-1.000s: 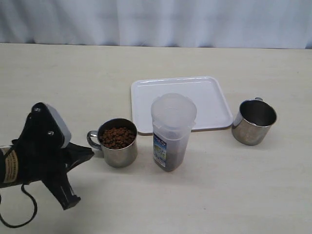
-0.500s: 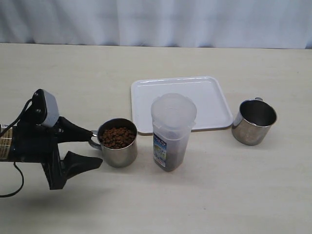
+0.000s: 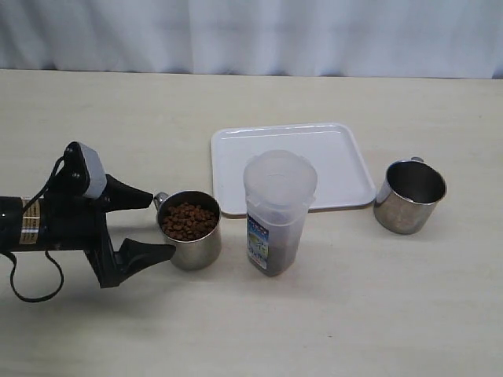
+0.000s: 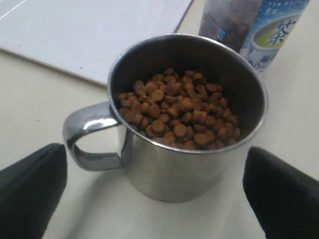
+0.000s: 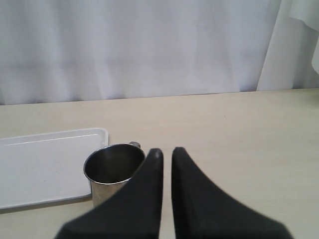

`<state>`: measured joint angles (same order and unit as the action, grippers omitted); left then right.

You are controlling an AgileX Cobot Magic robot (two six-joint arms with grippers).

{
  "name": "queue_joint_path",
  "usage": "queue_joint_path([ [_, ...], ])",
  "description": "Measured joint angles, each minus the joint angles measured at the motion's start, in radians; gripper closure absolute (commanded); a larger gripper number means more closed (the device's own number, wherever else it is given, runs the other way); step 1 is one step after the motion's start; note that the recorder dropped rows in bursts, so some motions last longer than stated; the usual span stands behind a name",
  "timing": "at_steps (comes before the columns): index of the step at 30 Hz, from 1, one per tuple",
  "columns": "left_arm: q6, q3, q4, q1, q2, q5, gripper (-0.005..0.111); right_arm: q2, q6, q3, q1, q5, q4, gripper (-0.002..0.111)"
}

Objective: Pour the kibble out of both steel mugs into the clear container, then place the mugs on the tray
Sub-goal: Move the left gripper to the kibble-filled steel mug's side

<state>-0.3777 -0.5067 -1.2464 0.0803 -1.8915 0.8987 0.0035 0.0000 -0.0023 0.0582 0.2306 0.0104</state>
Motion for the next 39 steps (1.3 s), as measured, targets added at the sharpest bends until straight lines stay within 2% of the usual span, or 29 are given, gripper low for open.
queue_joint_path([
  [9, 0.097, -0.07, -0.004, 0.0, -0.091, 0.058, 0.038, 0.0, 0.0, 0.0, 0.0, 0.0, 0.0, 0.104],
  [13, 0.117, -0.106, 0.002, 0.0, -0.091, 0.014, 0.038, 0.0, 0.0, 0.0, 0.0, 0.0, 0.0, 0.104],
  [16, 0.049, -0.115, -0.02, -0.036, -0.089, -0.02, 0.038, 0.0, 0.0, 0.0, 0.0, 0.0, 0.0, 0.104],
  [19, -0.076, -0.115, -0.141, -0.068, -0.058, 0.009, 0.038, 0.0, 0.0, 0.0, 0.0, 0.0, 0.0, 0.104],
  [20, -0.169, -0.115, -0.212, -0.081, -0.034, 0.03, 0.038, 0.0, 0.0, 0.0, 0.0, 0.0, 0.0, 0.104],
  [23, -0.264, -0.115, -0.307, -0.076, -0.008, 0.064, 0.038, 0.0, 0.0, 0.0, 0.0, 0.0, 0.0, 0.104],
  [25, -0.27, -0.115, -0.327, -0.052, -0.002, 0.06, 0.038, 0.0, 0.0, 0.0, 0.0, 0.0, 0.0, 0.104],
  [32, -0.133, -0.115, -0.183, 0.022, -0.002, -0.037, 0.038, 0.0, 0.0, 0.0, 0.0, 0.0, 0.0, 0.104],
  [39, -0.097, -0.125, -0.137, 0.029, -0.006, -0.051, 0.038, 0.0, 0.0, 0.0, 0.0, 0.0, 0.0, 0.104],
])
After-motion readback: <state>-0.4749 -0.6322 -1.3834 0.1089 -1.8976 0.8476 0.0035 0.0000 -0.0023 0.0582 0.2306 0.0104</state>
